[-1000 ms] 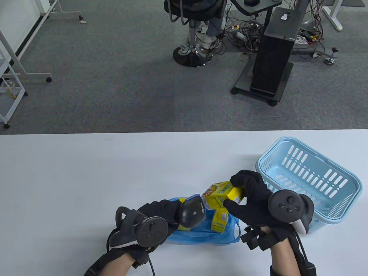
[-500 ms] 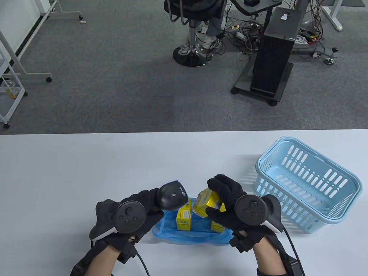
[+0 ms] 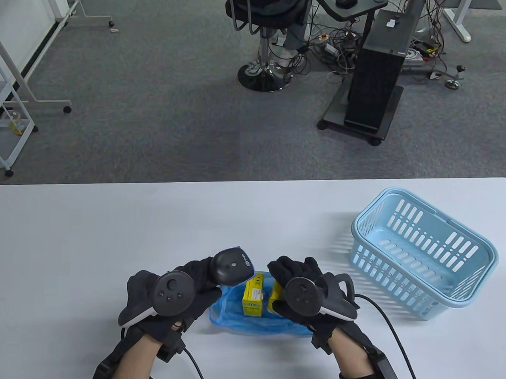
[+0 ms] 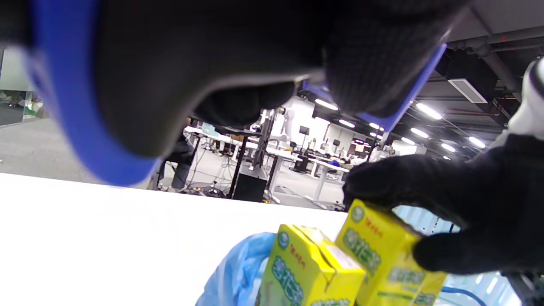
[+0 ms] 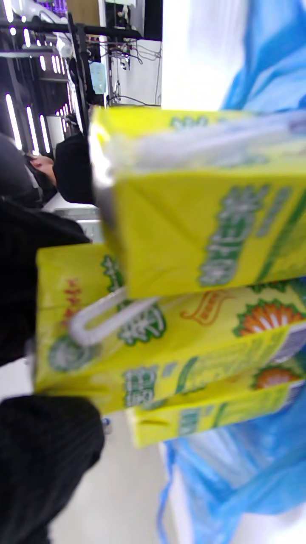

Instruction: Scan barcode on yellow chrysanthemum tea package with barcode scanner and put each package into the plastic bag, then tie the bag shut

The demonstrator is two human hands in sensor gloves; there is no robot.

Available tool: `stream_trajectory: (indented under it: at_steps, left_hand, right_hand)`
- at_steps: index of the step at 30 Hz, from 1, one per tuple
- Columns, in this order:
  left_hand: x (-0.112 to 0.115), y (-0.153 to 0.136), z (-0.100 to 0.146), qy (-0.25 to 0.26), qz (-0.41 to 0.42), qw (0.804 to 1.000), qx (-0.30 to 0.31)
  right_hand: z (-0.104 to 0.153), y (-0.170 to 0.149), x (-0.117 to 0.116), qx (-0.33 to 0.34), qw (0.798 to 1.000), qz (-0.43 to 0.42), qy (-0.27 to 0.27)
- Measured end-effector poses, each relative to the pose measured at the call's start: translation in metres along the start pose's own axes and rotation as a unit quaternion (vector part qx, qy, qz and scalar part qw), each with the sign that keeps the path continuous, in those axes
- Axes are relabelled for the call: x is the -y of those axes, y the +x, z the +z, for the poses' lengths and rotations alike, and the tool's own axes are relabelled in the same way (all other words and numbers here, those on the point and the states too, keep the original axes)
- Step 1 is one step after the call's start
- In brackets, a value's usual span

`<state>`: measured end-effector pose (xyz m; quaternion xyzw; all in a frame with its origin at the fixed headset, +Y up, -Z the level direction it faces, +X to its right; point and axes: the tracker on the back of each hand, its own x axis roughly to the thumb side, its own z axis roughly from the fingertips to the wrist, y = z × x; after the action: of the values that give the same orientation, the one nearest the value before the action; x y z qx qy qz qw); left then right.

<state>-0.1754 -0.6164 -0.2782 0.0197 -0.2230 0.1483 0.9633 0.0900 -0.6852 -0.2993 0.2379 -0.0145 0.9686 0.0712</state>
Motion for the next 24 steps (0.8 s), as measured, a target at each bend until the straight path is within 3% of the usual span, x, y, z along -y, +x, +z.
stream_trajectory:
  at_steps: [6,13,24]
  left_hand:
    - [0.002,-0.005,-0.001,-0.006,0.002,1.000,-0.007]
    - [0.002,-0.011,0.000,0.003,-0.003,1.000,-0.028]
    - [0.010,-0.040,-0.001,0.026,-0.007,0.995,-0.098]
  right_hand:
    - [-0.004,0.002,-0.018,-0.003,0.999,0.023,0.033]
    - [-0.005,0.001,-0.018,-0.016,0.998,0.044,0.032]
    - [0.014,-0.024,0.034,-0.067,0.998,0.013,-0.013]
